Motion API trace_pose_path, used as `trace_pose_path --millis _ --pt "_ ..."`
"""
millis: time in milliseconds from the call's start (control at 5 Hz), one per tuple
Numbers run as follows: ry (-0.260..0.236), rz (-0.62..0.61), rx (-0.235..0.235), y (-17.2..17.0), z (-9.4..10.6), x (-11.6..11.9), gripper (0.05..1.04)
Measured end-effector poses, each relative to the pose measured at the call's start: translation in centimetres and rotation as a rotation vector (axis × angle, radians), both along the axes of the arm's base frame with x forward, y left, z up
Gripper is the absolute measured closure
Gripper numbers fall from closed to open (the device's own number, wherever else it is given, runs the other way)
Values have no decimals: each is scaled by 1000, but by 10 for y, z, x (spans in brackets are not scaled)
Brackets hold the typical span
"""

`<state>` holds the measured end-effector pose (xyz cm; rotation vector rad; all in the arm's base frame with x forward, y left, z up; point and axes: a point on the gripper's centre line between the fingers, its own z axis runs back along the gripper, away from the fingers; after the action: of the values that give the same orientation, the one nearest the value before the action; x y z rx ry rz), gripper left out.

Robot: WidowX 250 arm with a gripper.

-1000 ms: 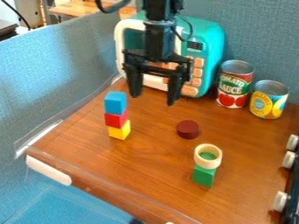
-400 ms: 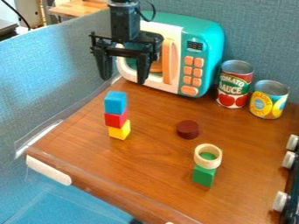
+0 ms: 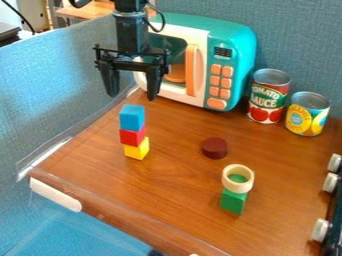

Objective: Put the blue cube on top of the ring

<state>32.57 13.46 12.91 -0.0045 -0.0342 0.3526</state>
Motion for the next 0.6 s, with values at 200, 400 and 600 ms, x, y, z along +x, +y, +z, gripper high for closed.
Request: trace_pose_path --millis 200,400,600 --pt "21 17 -43 4 -17 1 83" --pt "-40 40 -94 9 -24 3 83" --pt "-8 55 -127 11 -40 2 83"
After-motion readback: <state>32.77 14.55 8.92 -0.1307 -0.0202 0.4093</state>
